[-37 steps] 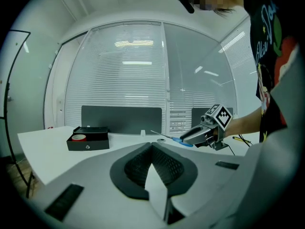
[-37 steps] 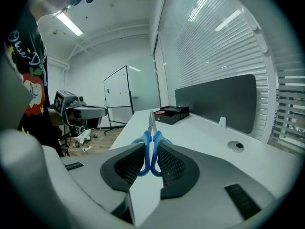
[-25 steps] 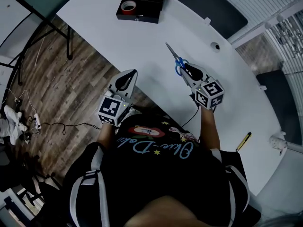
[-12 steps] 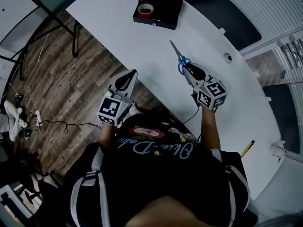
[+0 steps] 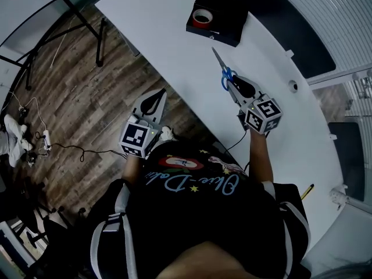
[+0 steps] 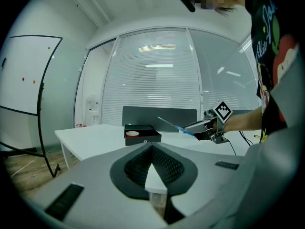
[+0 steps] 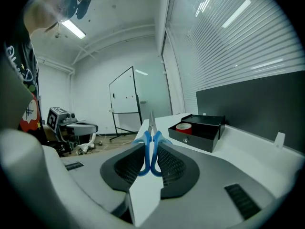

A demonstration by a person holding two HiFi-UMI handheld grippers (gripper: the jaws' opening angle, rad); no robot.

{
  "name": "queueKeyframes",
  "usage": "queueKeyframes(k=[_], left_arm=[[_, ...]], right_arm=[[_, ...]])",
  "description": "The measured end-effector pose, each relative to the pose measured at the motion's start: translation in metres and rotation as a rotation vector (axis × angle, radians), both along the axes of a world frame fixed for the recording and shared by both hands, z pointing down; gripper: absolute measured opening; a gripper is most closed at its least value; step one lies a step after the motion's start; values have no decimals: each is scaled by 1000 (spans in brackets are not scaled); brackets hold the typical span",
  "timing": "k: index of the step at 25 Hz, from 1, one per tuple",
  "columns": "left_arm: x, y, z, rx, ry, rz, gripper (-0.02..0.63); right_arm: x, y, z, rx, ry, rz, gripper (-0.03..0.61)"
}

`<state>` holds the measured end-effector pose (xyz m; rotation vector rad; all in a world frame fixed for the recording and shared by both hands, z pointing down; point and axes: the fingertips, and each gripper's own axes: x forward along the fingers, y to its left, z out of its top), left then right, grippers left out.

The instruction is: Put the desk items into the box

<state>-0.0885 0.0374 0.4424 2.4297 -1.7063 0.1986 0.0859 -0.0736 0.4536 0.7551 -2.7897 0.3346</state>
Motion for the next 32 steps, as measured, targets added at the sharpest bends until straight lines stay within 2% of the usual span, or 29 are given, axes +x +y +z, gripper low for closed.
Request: queueKeyframes(k=[7,16,23,32], left_arm=[[-44,-5,6,-12,-3,-11,-3],[-89,-21,3,-11,-11,46,-3],[-94,-36,6,-15,10,106,-3],[-67,-51,7,-24,32,157,-3]], right_arm=[[-43,-18,-6,16,-4,9,87],[-75,-28,-10,23,5,64,87],[-73,-27,-15,29,28,120,87],[-38,-41,-17,19,24,199,87]])
